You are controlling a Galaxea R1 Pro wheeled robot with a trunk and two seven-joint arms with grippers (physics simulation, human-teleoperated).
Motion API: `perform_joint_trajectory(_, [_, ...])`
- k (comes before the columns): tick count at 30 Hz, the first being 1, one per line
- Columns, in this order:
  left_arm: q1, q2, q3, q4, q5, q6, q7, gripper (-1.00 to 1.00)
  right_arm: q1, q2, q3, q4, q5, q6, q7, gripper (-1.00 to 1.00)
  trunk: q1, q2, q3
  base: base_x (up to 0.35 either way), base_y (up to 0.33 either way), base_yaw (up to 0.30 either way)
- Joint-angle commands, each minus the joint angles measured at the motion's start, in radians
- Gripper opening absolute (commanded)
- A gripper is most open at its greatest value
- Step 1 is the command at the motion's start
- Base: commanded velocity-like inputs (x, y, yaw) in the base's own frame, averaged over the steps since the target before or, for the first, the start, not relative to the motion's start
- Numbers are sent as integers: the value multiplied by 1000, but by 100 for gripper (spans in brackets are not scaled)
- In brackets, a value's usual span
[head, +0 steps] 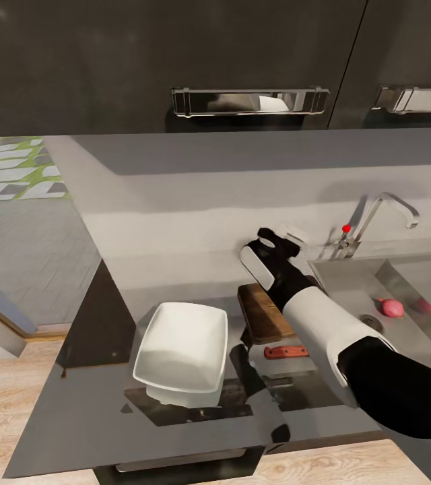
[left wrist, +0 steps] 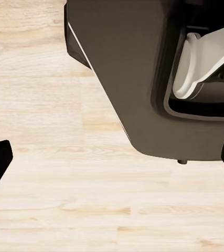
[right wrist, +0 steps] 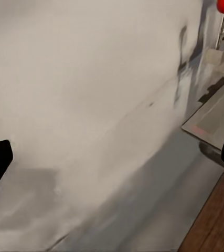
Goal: In the kitchen, take the Vidalia onion out of the sink, dice it on the chopping board with the paring knife, put the diced onion into the bowl on the countertop, then place both the paring knife and the chopping board into the sink.
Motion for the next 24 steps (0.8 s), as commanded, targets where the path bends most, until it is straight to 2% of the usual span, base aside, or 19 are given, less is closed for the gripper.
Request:
perform_joint_trajectory(1, [1,0,0,-2,8,-1,-1,100,4,-5,6,-17,-7,0,11,100,1,-2,-2,0,0,0])
perform_joint_trajectory(8, [1,0,0,-2,8,-1,-1,100,65,-34,7,-172,-7,45,66,100,1,-2,-2,0,0,0])
perform_joint_trajectory(10, [1,0,0,-3,8,-1,-1,100,106,-63,7,-283,-7,99,103,100,1,-2,-2,0,0,0])
perform_joint_trajectory(12, [1,0,0,-3,8,-1,-1,100,131,-81,7,-349,-7,128,129,100,1,-2,-2,0,0,0])
perform_joint_trajectory(16, [1,0,0,-3,8,-1,-1,100,218,-154,7,-572,-7,217,198,100,1,-2,-2,0,0,0])
perform_joint_trajectory(17, [1,0,0,-3,8,-1,-1,100,249,-179,7,-643,-8,239,212,100,1,-2,-2,0,0,0])
perform_joint_trajectory(20, [1,0,0,-2,8,-1,-1,100,308,-215,7,-755,-7,261,227,100,1,-2,-2,0,0,0])
perform_joint_trajectory(24, [1,0,0,-2,8,-1,-1,100,366,-244,8,-840,-7,270,234,100,1,-2,-2,0,0,0])
